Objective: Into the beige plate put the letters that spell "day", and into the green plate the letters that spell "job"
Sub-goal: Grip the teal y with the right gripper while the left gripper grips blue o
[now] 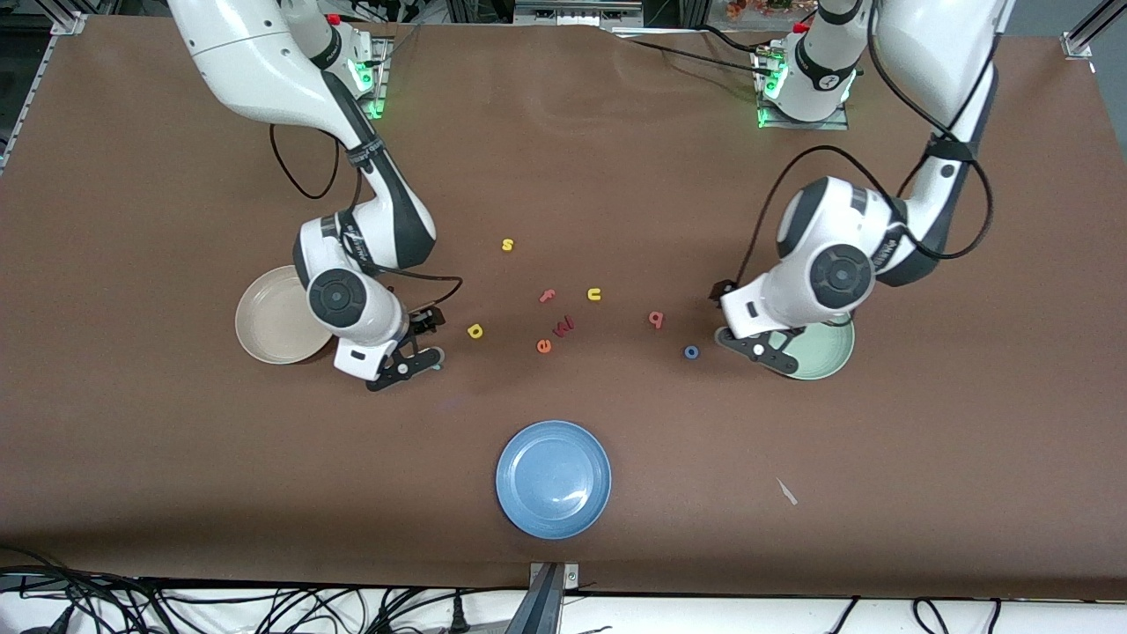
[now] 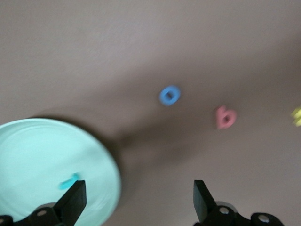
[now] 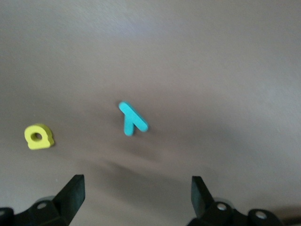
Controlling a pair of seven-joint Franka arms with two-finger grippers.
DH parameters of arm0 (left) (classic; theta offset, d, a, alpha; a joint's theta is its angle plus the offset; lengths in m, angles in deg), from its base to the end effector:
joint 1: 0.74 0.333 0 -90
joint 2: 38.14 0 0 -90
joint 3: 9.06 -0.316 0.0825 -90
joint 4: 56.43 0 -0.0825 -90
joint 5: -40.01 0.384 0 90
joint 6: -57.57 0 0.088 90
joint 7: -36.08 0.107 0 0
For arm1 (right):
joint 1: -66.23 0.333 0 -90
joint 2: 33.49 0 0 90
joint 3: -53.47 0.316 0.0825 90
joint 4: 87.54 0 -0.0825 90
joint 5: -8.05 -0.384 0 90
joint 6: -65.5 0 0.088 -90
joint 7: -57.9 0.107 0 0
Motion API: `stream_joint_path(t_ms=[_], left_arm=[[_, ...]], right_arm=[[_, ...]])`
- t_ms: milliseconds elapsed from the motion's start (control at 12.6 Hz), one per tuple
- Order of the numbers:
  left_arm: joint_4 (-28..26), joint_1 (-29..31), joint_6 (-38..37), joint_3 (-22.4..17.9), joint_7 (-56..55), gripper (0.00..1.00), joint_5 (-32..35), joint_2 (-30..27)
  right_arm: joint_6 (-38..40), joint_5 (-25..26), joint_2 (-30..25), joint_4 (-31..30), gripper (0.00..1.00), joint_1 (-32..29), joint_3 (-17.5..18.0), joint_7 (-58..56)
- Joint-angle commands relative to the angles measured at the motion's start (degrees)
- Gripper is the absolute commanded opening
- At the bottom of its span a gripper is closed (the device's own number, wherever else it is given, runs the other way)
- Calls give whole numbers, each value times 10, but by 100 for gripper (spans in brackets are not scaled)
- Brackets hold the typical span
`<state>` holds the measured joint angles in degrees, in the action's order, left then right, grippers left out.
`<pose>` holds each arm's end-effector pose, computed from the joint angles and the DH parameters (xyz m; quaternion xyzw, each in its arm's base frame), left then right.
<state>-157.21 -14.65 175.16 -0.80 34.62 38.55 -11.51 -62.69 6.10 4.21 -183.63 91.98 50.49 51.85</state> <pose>0.5941 -0.2359 0.2932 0.9814 -0.1675 -0.0905 0.0255 0.6161 0.2634 0.2118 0.9690 0.2423 -0.0473 0.0103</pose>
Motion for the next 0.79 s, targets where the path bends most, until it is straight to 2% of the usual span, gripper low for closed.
stream_joint_path(t_ms=[0, 159, 318, 477, 556, 636, 715], left_arm=[[46, -38, 34, -6, -124, 100, -1, 48], [42, -32, 96, -8, -151, 100, 0, 77], [37, -31, 154, -8, -156, 100, 42, 98], [36, -31, 154, -7, -166, 100, 45, 115], [37, -29, 156, -7, -165, 100, 46, 126], [38, -29, 157, -7, -164, 100, 45, 132], [38, -29, 157, -7, -159, 100, 45, 136]], right_arm=[[-49, 6, 34, 30, 100, 4, -1, -49], [-54, 3, 46, 40, 100, 3, -1, -92], [-55, 2, 61, 58, 99, -2, 2, -122], [-55, 2, 76, 76, 95, -2, 3, -142], [-55, 2, 77, 76, 92, -2, 3, -144], [-54, 2, 77, 75, 80, -3, 3, -151], [-53, 1, 77, 75, 72, -2, 3, -152]])
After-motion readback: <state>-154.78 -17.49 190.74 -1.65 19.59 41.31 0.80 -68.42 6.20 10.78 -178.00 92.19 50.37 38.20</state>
